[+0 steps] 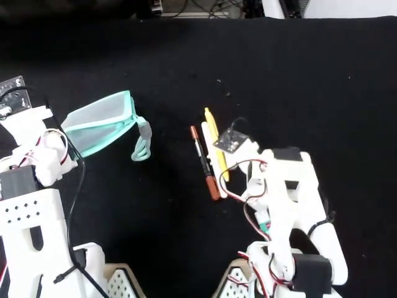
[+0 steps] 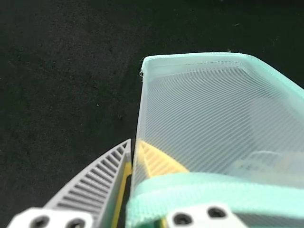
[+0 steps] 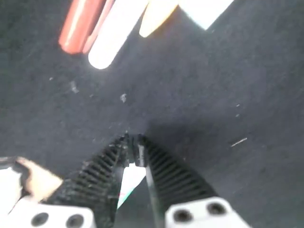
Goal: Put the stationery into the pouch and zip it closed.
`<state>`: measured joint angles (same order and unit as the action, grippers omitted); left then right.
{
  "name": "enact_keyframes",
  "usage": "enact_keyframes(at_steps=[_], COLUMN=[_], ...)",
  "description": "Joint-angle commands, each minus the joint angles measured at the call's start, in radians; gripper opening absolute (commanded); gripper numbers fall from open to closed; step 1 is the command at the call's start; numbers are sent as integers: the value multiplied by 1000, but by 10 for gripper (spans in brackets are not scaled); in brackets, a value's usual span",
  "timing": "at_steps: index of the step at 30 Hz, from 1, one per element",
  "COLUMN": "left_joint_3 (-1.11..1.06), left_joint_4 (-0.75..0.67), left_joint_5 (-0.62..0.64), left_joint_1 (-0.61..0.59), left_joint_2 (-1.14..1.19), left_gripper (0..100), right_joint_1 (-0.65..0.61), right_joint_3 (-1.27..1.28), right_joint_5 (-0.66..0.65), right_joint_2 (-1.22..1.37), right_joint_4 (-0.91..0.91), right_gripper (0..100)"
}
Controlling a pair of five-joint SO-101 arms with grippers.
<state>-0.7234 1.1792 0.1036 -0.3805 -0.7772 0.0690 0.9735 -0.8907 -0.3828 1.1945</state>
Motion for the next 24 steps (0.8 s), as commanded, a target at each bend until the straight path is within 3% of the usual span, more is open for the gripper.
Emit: enact_keyframes(at_steps=[1,4,12,20,22,24], left_joint_3=[-36,-36,-36,-38,-38,-38], left_joint_4=[2,2,2,2,2,3], left_joint_5=[8,8,8,8,8,8], left_joint_1=[-21,-21,-21,-21,-21,-21], left_joint_2=[18,15,17,17,17,17], left_gripper=[33,33,33,33,33,33], right_joint_1=[11,9,11,11,11,11], right_joint_3=[-73,-93,-48,119,130,130], right_joint_5=[0,-6,-6,2,18,69], right_joint_2=[-5,-7,1,2,2,-5], right_joint_4=[92,140,227,-9,-57,-97], right_gripper=[178,305,247,240,175,38])
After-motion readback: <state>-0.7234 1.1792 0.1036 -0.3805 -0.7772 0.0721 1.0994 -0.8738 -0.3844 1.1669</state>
